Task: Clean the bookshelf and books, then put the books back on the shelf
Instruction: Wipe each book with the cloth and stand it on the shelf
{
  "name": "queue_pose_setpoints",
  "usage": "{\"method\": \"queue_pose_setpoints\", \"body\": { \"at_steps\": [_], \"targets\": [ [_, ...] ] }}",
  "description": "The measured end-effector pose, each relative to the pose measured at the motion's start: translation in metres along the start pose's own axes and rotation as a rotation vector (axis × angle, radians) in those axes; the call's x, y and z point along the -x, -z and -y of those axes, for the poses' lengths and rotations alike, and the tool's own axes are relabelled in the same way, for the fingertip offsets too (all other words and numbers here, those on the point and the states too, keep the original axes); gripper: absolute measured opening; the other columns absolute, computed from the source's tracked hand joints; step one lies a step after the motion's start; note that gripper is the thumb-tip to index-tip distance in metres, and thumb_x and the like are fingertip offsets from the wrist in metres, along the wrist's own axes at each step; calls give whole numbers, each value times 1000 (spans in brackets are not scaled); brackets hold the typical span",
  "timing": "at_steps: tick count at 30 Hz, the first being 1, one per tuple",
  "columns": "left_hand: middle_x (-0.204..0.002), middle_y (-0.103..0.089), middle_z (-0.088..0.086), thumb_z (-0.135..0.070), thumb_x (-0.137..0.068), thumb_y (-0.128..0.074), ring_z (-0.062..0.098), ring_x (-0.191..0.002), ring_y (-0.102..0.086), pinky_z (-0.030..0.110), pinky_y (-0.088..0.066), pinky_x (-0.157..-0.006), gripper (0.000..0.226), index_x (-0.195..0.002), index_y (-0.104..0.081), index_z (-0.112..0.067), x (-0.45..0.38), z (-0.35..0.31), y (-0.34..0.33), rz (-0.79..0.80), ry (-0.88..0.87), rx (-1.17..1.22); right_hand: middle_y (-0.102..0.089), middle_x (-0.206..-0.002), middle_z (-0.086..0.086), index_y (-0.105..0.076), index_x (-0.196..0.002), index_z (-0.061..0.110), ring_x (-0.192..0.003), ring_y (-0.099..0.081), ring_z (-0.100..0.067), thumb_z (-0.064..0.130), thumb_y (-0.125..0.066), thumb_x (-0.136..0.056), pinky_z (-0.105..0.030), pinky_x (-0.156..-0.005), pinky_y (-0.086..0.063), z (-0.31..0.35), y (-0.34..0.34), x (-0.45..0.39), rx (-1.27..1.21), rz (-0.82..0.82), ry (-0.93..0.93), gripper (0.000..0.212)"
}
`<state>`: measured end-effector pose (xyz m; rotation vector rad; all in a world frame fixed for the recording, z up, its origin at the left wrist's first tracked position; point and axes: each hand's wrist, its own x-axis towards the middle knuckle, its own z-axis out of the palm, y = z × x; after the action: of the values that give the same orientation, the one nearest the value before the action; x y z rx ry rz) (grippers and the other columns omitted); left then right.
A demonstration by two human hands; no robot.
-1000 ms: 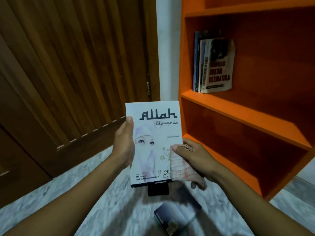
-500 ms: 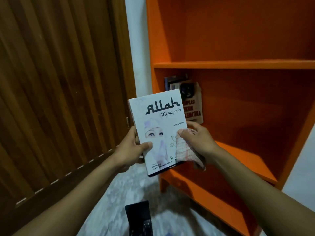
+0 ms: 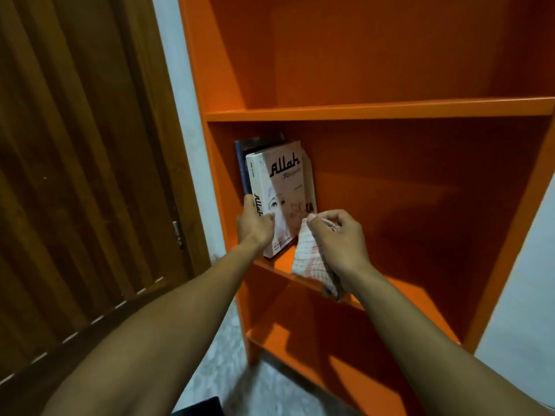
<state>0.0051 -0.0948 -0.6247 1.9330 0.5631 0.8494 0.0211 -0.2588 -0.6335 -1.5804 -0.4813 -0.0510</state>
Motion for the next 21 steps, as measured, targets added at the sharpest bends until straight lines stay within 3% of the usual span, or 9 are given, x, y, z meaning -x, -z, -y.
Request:
{"method": "queue_pose_setpoints", "body": {
  "at_steps": [3, 6, 7, 9, 12, 15, 21],
  "targets": [
    [-114, -59, 13, -8, -99, -55, 25, -82, -56, 33, -49, -70, 34, -130, -40, -10, -21, 5, -24, -32, 50, -36, -62, -76, 5, -61, -83, 29, -68, -55, -20, 40, -69, -90, -40, -63, -46, -8, 4, -15, -3, -32, -3, 15],
    [-85, -49, 0, -3, -97, -54, 20, -71, -50, 38, -50, -76, 38, -132, -41, -8, -36, 7, -48, -83, 93, -33, -66, -84, 4, -62, -84, 25, -81, -63, -26, 39, -70, -89, -49, -71, -52, -12, 6, -23, -7, -48, -9, 17],
    [-90, -51, 4, -1, -95, -54, 27, -80, -54, 41, -51, -80, 36, -128, -43, -7, -39, 6, -54, -93, 90, -45, -66, -85, 3, -62, -84, 25, -81, -63, -26, 39, -70, -89, -50, -72, -52, -14, 6, -25, -14, -49, -14, 16],
    [-121, -52, 17, -1, -91, -55, 39, -108, -53, 47, -49, -94, 37, -126, -44, -6, -42, 6, -65, -103, 91, -113, -66, -84, 3, -63, -85, 24, -78, -61, -23, 38, -70, -89, -48, -72, -52, -18, 8, -26, -19, -49, -23, 16],
    [-143, -39, 19, -3, -91, -58, 40, -127, -45, 44, -41, -106, 53, -140, -38, -6, -47, 4, -72, -101, 98, -212, -66, -85, 2, -63, -85, 24, -76, -60, -21, 37, -70, -89, -43, -69, -50, -25, 12, -26, -13, -46, -33, 15],
    [-143, -39, 21, -8, -91, -60, 42, -128, -46, 47, -43, -104, 56, -142, -36, -8, -55, 7, -71, -118, 89, -274, -65, -86, 3, -63, -92, 19, -74, -58, -19, 35, -69, -91, -42, -69, -48, -30, 16, -25, -9, -24, -36, 17],
    [-123, -60, 21, -29, -89, -73, 39, -113, -60, 44, -53, -89, 49, -122, -48, -3, -61, 16, -58, -104, 54, -346, -68, -91, -1, -63, -92, 23, -83, -63, -29, 37, -70, -90, -49, -73, -52, -33, 20, -20, 2, -6, -53, 16]
  ]
}}
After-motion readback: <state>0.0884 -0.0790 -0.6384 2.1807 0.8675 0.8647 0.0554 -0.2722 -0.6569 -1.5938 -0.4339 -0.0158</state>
